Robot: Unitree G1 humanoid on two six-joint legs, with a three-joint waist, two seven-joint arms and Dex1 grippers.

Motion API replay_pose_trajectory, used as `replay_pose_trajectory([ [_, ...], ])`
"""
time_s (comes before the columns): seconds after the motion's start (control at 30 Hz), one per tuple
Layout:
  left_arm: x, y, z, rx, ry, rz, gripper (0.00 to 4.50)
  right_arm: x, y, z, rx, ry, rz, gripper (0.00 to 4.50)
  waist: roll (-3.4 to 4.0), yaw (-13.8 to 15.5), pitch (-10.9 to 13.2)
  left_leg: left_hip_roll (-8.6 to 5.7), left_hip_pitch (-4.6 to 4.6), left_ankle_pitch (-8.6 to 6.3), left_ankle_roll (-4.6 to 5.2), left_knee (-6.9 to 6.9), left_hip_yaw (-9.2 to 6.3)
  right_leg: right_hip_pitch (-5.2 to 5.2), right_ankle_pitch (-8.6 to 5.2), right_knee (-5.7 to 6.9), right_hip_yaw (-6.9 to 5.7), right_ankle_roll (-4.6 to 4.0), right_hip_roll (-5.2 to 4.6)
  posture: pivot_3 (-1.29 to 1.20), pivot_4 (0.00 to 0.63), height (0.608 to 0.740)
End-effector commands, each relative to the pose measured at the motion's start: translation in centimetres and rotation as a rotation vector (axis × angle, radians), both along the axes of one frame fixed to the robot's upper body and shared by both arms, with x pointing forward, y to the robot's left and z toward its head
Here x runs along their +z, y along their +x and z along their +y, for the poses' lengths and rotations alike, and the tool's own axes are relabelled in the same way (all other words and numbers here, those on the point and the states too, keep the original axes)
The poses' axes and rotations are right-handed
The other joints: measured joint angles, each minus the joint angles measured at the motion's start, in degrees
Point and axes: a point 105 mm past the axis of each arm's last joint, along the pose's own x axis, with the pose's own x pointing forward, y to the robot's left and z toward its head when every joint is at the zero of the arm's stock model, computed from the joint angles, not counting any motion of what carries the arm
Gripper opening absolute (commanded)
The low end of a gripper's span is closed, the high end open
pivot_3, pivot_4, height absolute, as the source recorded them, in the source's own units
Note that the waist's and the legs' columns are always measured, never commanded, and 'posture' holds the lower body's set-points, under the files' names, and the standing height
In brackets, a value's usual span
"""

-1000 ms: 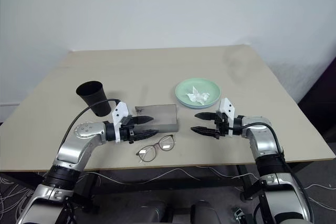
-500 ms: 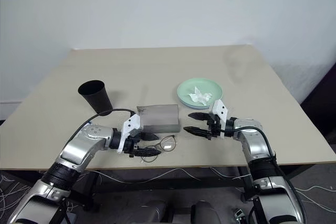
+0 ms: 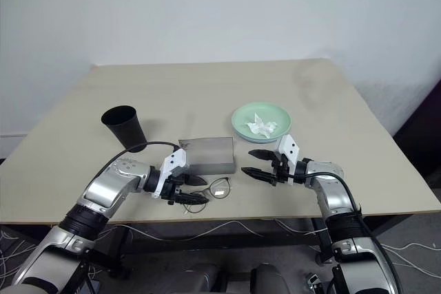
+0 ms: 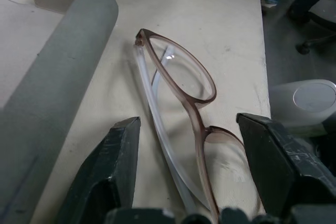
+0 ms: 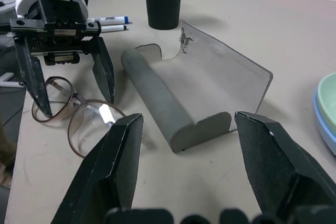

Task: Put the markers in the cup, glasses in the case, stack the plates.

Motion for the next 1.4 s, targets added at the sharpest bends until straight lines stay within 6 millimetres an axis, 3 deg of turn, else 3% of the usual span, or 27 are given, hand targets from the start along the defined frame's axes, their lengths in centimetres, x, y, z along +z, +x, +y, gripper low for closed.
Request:
replay_pose_trajectory([
  [0.03,1.3,0.7,-0.5,-0.023,-0.009,-0.052,1.81,1.3,0.1,0.3,0.003,0.012,-0.066,3.05,0.0,0.0,0.0,0.0,0.0,0.0,0.0,0.0,0.0,0.0,0.0,-0.01,0.0,0.0,0.0,0.0,0.0,0.738],
  [0.1,1.3,0.8,-0.4,-0.021,-0.006,-0.059,1.11,1.2,0.1,0.3,0.001,0.012,-0.066,3.05,-0.01,0.0,0.0,0.0,0.0,0.0,0.0,0.0,0.0,0.0,0.0,-0.01,0.0,0.0,0.0,0.0,0.0,0.738],
  [0.5,1.3,0.5,-0.3,-0.022,-0.014,-0.072,1.11,1.0,0.1,0.4,-0.007,0.003,-0.064,3.05,-0.01,-0.01,0.0,0.0,0.0,0.0,0.0,0.0,0.0,0.01,0.0,-0.01,0.0,0.0,0.0,0.0,0.0,0.738],
  [0.63,1.5,0.6,-0.2,-0.017,-0.017,-0.079,0.02,1.0,0.2,0.4,-0.007,0.003,-0.067,3.05,0.0,-0.01,0.0,0.0,0.0,0.0,0.0,0.0,0.0,0.01,0.0,-0.01,0.0,0.0,0.0,0.0,0.0,0.738],
  [1.03,2.6,0.8,-0.2,-0.03,-0.023,-0.125,0.02,2.3,0.0,-0.6,0.015,0.046,-0.053,3.05,-0.01,0.0,0.0,0.0,0.02,0.0,0.0,0.01,-0.02,0.06,-0.01,-0.01,-0.02,0.0,-0.02,0.0,0.0,0.738],
  [1.4,8.3,2.5,0.0,-0.065,-0.068,-0.305,0.02,2.5,1.2,-2.2,-0.042,0.032,-0.063,3.05,-0.05,0.01,0.02,0.0,0.0,0.0,0.0,0.01,-0.01,0.04,0.0,-0.01,-0.04,0.0,-0.03,0.0,0.0,0.738],
])
